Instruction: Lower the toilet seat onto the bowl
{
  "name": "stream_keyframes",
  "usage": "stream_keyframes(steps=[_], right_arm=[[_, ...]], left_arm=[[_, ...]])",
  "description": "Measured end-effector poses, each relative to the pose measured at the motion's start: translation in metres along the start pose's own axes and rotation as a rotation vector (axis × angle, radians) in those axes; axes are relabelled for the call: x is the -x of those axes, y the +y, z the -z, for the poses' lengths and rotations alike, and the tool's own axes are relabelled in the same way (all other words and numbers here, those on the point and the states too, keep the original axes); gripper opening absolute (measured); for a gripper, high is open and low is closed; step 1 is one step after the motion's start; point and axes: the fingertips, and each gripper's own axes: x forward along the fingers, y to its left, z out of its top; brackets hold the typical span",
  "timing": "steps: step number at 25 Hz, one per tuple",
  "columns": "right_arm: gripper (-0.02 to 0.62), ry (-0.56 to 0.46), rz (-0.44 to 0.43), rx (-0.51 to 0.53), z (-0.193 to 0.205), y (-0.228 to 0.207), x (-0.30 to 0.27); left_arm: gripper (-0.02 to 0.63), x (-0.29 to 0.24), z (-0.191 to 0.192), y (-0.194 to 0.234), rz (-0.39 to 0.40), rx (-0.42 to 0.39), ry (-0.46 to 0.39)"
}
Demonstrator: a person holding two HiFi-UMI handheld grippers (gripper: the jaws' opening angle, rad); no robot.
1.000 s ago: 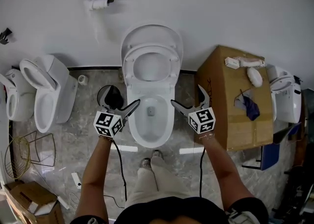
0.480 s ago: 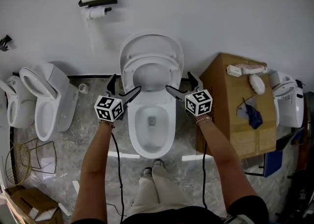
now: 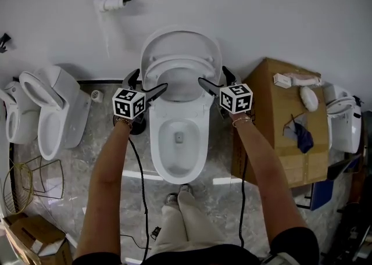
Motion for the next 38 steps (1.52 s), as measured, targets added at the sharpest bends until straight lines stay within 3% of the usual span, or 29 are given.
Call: stream_keyframes(steps=[3, 7, 10, 13, 19, 27, 33, 38], right_arm=[[0.477, 0.025, 0.011, 0.037, 0.006, -0.003, -0.008], [0.378, 0.028, 0.034, 0.005, 0.009, -0.01, -0.017], [0.282, 0.056, 0.057, 0.048, 0.014, -0.013, -0.021], [0.24, 0.082, 0.089, 0.071, 0.017, -0.016, -0.025], [0.117, 0.068, 0.182, 0.021, 0.015, -0.032, -0.024], [0.095, 0.087, 0.199, 0.081, 0.017, -0.032, -0.022], [0.091, 0.105, 0.199, 0.078, 0.021, -0.024, -0.013], [0.091, 0.087, 0.214, 0.056, 0.025, -0.019, -0.001]], left_arm=[[0.572, -0.01, 0.003, 0.004, 0.0, 0.01, 0.009], [0.558, -0.022, 0.004, 0.012, 0.0, 0.015, 0.027], [0.512, -0.026, 0.009, 0.014, 0.02, 0.008, 0.059], [0.432, -0.026, 0.013, 0.022, 0.01, -0.007, 0.079], [0.426, -0.029, 0.013, 0.028, -0.002, -0.031, 0.111], [0.426, -0.032, 0.011, 0.019, 0.029, 0.03, 0.077], [0.423, -0.025, 0.019, 0.015, 0.045, -0.008, 0.111], [0.306, -0.015, 0.015, 0.014, 0.038, -0.006, 0.099]])
